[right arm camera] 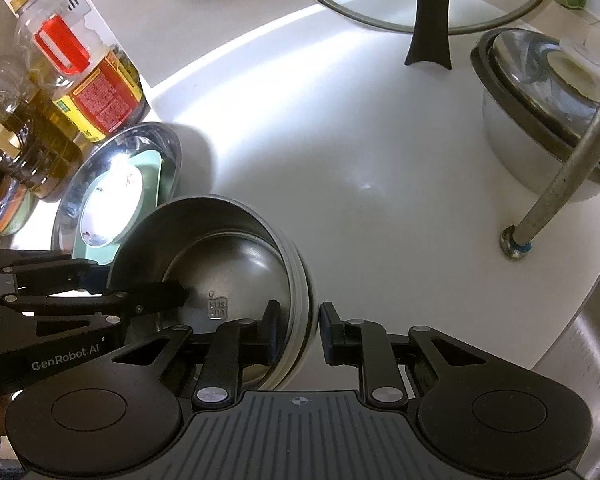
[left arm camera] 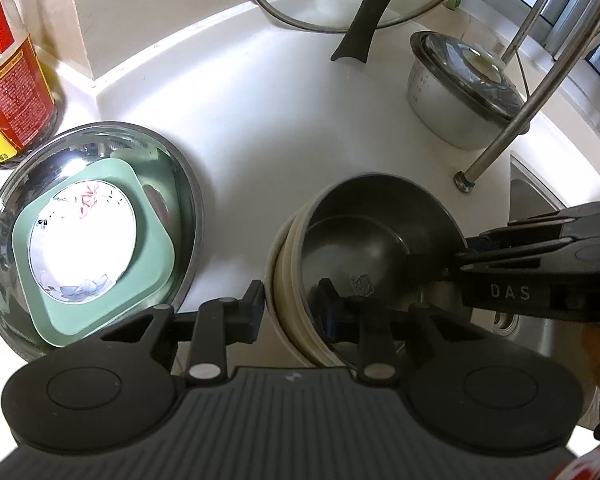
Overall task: Organize plates and bowls
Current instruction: 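Carry the bowl stack with the right tool toward the steel tray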
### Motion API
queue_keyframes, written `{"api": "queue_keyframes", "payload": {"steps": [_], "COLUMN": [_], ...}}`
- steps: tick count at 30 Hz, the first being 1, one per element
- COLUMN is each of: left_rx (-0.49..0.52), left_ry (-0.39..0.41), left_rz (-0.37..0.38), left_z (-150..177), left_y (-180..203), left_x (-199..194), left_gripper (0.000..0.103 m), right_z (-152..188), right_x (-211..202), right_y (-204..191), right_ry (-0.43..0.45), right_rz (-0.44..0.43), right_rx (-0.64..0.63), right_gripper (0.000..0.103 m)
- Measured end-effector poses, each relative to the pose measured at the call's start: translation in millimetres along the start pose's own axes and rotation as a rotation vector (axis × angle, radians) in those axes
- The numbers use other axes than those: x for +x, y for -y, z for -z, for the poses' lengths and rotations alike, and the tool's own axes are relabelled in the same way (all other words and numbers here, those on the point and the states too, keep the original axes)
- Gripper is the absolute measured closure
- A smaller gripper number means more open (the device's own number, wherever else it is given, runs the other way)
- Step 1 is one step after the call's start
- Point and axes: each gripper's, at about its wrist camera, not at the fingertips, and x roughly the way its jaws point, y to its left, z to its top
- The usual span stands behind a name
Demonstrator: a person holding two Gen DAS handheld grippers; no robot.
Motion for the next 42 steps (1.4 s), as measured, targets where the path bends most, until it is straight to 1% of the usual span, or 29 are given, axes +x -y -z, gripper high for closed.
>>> {"api": "queue_keyframes", "payload": {"steps": [10, 18, 23, 33, 36, 39, 42], "left_rx": [-0.013, -0.024, -0.033, -0.055, -0.043, -0.033, -0.030], "left_ry": [-0.003, 0.007, 0.014, 0.003, 0.001, 0.004, 0.006], "left_rz": [-0.015, -0.023, -0.028, -0.010, -0.016, -0.017, -0.021], "left_z": [-2, -4, -5, -11, -11, -9, -11], "left_y": [0, -2, -3, -8, -7, -6, -5], "left_x": [-1, -2, -2, 3, 3, 3, 5], "left_gripper": [0.077, 0.078, 0.078, 0.077, 0.077, 0.074, 0.073], "right_z": [-6, -13, -16, -18, -19, -19, -18], "right_x": [3, 3, 6, 9, 10, 11, 13], "right_y": [-2, -4, -5, -4, -4, -2, -1], "right_ry": [-0.020, -0.001, 0.005, -0.013, -0.016, -0.027, -0.025], "right_rz": [0.000, 0.011, 0.014, 0.014, 0.013, 0.004, 0.003], "right_rx": [-0.021, -0.043, -0.055, -0.030, -0.026, -0.014, -0.005], "right_gripper": [0.084, 0.088, 0.088, 0.088, 0.088, 0.087, 0.086]}}
